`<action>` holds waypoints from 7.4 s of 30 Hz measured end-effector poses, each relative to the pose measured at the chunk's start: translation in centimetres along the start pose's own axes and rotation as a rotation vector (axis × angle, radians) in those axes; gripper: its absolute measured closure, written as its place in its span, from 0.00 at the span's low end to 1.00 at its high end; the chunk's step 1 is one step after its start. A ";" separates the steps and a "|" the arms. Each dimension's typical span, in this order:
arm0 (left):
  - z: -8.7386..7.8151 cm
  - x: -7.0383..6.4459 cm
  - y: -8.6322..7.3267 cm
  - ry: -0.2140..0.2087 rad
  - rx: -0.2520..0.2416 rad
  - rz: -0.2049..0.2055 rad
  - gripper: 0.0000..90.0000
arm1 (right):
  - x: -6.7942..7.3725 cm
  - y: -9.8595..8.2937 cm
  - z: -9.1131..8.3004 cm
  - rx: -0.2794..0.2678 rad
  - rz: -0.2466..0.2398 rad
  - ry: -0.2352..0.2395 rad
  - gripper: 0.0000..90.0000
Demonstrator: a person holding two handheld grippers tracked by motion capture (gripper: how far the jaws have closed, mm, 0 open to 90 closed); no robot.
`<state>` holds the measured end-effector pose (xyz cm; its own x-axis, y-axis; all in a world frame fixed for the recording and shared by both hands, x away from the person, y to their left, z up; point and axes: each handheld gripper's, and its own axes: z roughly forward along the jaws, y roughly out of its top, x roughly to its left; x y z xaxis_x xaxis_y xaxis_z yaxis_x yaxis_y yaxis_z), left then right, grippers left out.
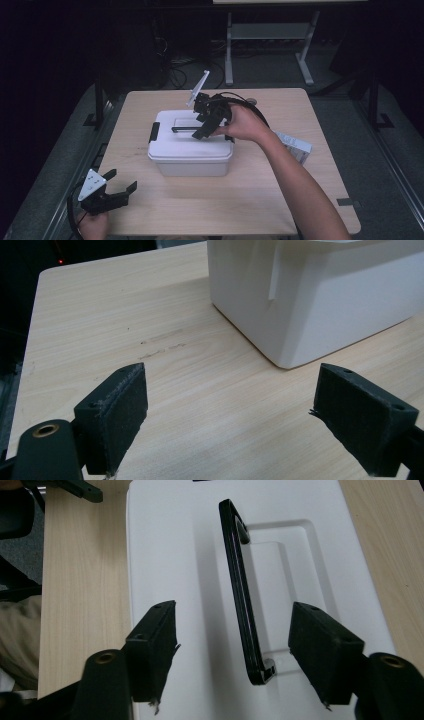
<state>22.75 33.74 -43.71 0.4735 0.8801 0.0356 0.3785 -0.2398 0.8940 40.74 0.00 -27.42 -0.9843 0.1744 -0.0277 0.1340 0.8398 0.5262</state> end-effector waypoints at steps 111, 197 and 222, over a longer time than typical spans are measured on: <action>-0.1 0.9 -0.1 -0.004 -0.019 -0.048 0.15 | -2.2 2.5 -1.5 -0.019 -0.063 0.071 0.94; 0.1 0.7 -0.2 0.014 -0.007 -0.048 0.15 | 5.7 -23.8 -12.7 -0.046 0.185 -0.043 0.94; 0.2 0.7 -0.2 0.017 -0.003 -0.051 0.15 | 5.9 -26.4 -8.1 -0.021 0.217 -0.004 0.94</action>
<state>23.17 34.29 -44.02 0.4401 0.8979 -0.0022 0.3990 -0.1934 0.8963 30.46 -25.31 -34.62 -0.9321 0.3523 0.0846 0.3404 0.7714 0.5376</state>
